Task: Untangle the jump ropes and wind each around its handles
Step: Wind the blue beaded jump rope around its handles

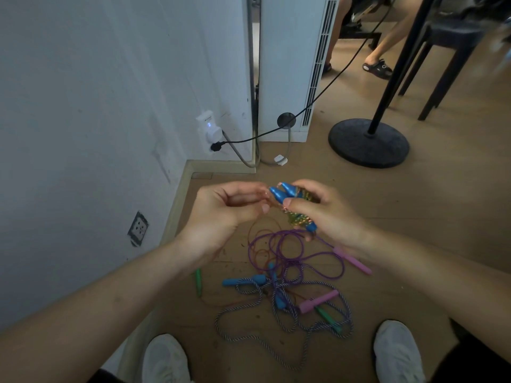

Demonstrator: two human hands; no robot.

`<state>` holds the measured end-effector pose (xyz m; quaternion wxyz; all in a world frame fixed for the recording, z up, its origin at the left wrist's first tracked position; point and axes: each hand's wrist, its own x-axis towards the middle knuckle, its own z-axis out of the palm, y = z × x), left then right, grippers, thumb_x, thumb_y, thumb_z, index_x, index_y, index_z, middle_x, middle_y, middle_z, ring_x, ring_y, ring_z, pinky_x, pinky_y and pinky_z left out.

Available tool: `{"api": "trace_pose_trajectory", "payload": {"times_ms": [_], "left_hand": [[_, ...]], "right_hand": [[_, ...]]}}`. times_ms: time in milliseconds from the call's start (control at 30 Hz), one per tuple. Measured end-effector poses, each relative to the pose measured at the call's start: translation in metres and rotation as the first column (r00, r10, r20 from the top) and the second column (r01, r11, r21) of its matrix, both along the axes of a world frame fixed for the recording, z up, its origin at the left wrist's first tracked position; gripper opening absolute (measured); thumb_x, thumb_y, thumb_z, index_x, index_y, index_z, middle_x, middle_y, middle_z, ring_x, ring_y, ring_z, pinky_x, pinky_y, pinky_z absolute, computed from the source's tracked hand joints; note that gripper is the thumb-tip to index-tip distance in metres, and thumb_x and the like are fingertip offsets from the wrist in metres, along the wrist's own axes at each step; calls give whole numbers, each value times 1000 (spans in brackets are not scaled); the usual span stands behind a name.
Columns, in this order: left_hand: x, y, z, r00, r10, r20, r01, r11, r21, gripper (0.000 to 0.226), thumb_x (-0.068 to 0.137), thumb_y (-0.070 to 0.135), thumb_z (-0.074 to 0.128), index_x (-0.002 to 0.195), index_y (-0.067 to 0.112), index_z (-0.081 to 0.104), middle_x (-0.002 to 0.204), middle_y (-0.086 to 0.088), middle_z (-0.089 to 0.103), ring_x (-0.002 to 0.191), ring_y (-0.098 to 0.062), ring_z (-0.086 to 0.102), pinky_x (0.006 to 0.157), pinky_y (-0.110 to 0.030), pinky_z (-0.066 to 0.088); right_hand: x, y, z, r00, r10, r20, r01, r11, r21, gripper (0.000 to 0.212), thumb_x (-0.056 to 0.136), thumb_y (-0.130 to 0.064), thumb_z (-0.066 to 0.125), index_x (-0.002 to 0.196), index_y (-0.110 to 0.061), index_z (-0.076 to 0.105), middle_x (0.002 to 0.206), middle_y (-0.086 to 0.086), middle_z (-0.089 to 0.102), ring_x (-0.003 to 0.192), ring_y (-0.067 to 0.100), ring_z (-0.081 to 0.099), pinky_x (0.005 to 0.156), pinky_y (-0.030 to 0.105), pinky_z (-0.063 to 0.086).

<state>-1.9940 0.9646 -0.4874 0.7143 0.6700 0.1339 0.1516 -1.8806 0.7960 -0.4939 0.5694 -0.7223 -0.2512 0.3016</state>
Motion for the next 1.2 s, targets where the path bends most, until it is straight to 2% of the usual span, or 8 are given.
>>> {"api": "trace_pose_trajectory", "payload": {"times_ms": [100,433,567,633,700,833,933,1200], "left_hand": [[0,1,-1,998,39,42,-38,999,-19,21,83,-5,71,104,-2,73,96,-14,77,90,-24,75,81,-25,58],[-3,10,2,999,-20,-37,20,1000,0,21,78,22,73,97,15,78,94,-10,77,82,-17,70,70,-22,57],[-2,13,6,997,-66,-39,64,997,-47,11,80,31,73,87,22,75,107,-4,75,99,-16,66,78,-26,50],[-1,13,7,986,-168,-17,166,983,-83,6,88,27,67,85,21,67,118,-8,73,113,-21,65,85,-30,45],[-1,13,7,972,-234,6,232,964,-133,12,93,20,62,82,24,63,120,-14,72,116,-23,64,86,-31,44],[-1,17,3,974,-224,35,227,955,-193,4,93,18,62,92,15,64,107,-12,74,107,-19,67,88,-29,50],[-1,20,0,983,-183,10,180,957,-227,13,91,14,58,100,8,65,102,-11,74,101,-17,68,88,-27,54],[-2,21,-3,989,-137,-52,133,988,-78,19,76,10,73,95,12,76,89,-14,76,77,-17,70,69,-24,56]], "right_hand": [[-3,0,2,998,-5,-68,6,1000,17,18,92,-21,66,109,-26,67,93,7,70,70,17,66,50,31,49],[-4,0,0,983,-34,-179,34,999,-1,19,93,-23,65,112,-24,67,96,8,67,73,20,66,48,28,48],[-5,2,-2,978,-16,-210,18,1000,7,19,93,-23,65,111,-24,67,99,9,67,73,20,65,48,29,48],[-6,3,-2,971,-5,-239,7,1000,8,18,93,-24,64,111,-23,67,99,12,67,73,20,65,48,29,48],[-6,3,-2,959,-4,-282,6,1000,8,20,93,-26,64,113,-23,67,101,15,67,73,20,65,48,28,48],[-4,2,-4,934,-12,-357,22,999,24,25,92,-26,65,117,-22,66,108,18,65,73,20,64,48,27,47],[-4,1,-4,929,-3,-370,31,997,70,22,93,-25,63,115,-22,66,107,17,64,74,20,64,51,28,48],[-9,0,-2,940,123,-317,-59,977,205,32,88,-25,62,119,-22,66,101,11,65,78,22,63,53,29,49]]}}
